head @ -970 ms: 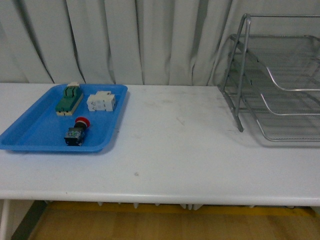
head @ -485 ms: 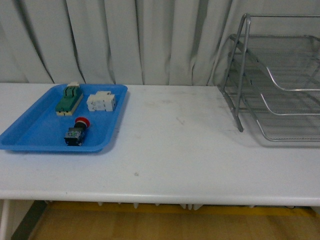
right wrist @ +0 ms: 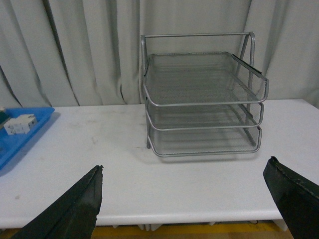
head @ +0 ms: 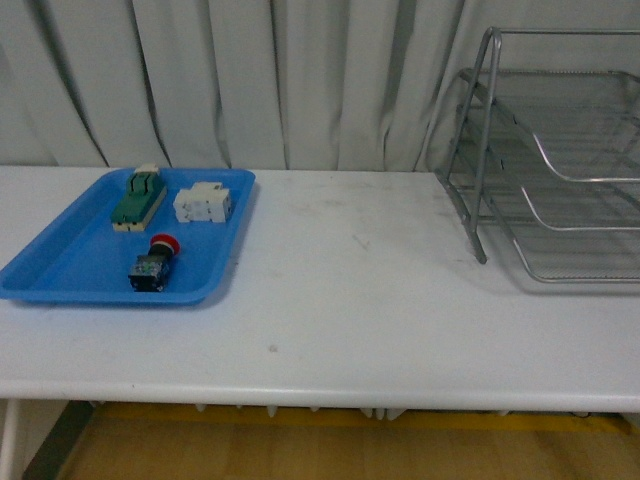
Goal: Place button on rack with both arms
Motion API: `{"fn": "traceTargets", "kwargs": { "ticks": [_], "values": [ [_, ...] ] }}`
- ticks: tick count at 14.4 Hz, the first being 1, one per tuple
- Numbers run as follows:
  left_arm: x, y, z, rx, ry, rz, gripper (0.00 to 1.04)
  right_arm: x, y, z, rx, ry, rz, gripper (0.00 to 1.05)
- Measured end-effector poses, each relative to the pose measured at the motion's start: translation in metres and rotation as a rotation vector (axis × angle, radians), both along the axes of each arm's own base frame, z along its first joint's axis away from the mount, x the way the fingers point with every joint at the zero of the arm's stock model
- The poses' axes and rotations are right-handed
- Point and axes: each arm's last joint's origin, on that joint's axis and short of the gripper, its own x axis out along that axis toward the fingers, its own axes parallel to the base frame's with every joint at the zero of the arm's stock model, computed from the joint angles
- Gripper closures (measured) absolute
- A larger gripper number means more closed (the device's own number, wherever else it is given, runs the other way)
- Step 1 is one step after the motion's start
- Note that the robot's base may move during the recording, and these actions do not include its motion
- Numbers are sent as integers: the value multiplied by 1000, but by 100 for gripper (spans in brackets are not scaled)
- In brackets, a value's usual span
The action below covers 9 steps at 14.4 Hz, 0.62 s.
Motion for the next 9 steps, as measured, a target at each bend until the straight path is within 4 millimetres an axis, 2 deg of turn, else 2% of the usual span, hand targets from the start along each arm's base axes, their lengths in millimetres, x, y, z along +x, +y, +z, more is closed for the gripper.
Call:
{"fn": "traceTargets", "kwargs": {
  "ticks": [9],
  "values": [
    [0, 0, 0, 0, 0, 0, 7, 0, 0, 0, 0, 0, 0, 6]
  ]
}}
